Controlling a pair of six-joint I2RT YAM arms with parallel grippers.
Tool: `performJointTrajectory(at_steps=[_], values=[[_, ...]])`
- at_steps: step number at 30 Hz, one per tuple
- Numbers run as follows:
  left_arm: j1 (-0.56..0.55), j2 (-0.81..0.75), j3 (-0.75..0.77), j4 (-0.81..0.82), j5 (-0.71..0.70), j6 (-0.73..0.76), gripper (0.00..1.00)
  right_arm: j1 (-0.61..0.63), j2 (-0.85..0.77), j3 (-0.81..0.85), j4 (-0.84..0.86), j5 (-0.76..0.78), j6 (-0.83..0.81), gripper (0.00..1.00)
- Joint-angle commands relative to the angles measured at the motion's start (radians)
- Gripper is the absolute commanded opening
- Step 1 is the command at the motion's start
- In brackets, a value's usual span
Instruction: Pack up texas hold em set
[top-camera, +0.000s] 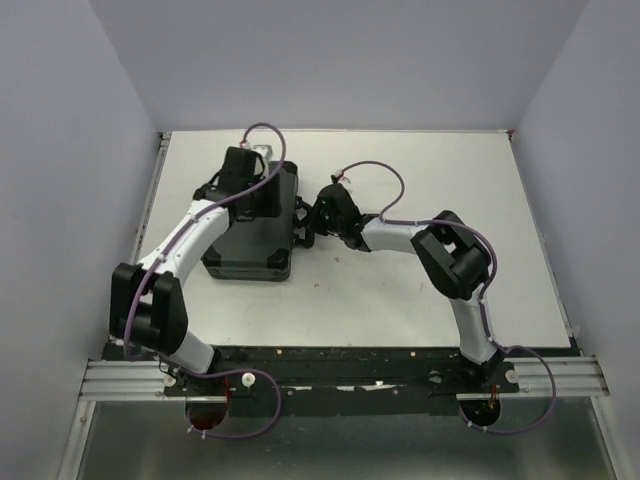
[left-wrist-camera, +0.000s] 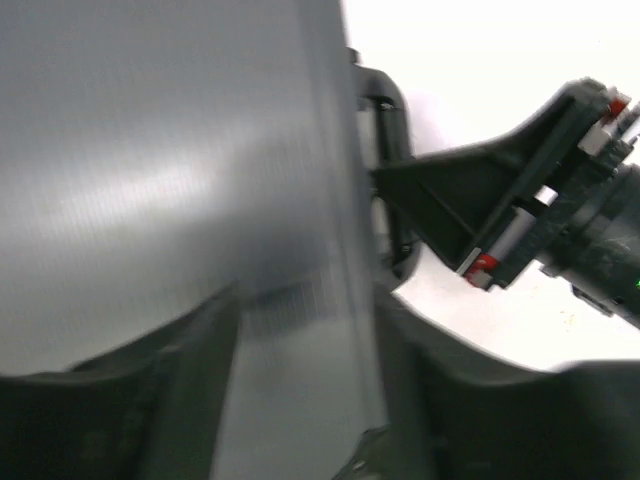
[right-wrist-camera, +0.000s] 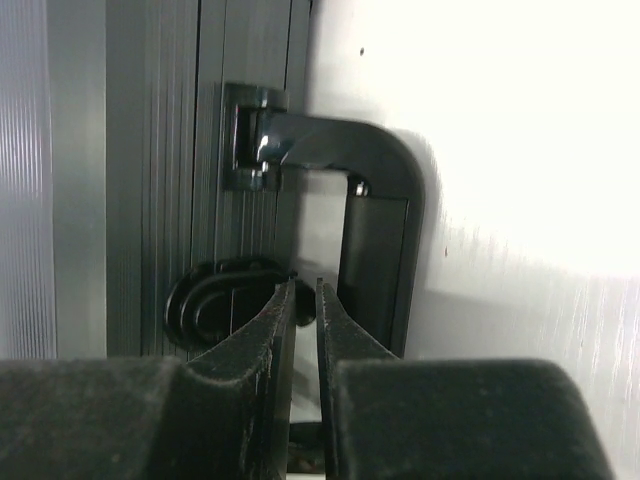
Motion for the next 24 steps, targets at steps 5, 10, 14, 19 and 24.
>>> performJointTrajectory(at_steps=[5,10,14,19,24], values=[[0.284,-0.176,-0.042,-0.045,0.102,0.023,0.88,0.054,-0.071,0.023,-0.288,0.045,-0.148,0.29],[0.373,-0.123,-0.014,-0.084,0.148,0.031,0.93,0.040,-0.119,0.024,-0.303,0.001,-0.175,0.37],[0.432,-0.088,-0.008,-0.085,0.217,0.022,0.94,0.011,-0.110,0.026,-0.289,-0.094,-0.172,0.38],[0.451,-0.054,-0.005,-0.085,0.222,0.028,0.93,-0.038,-0.100,0.000,-0.188,-0.217,-0.149,0.34],[0.465,-0.021,0.003,-0.093,0.211,0.030,0.91,-0.057,-0.099,0.015,-0.142,-0.292,-0.129,0.32]])
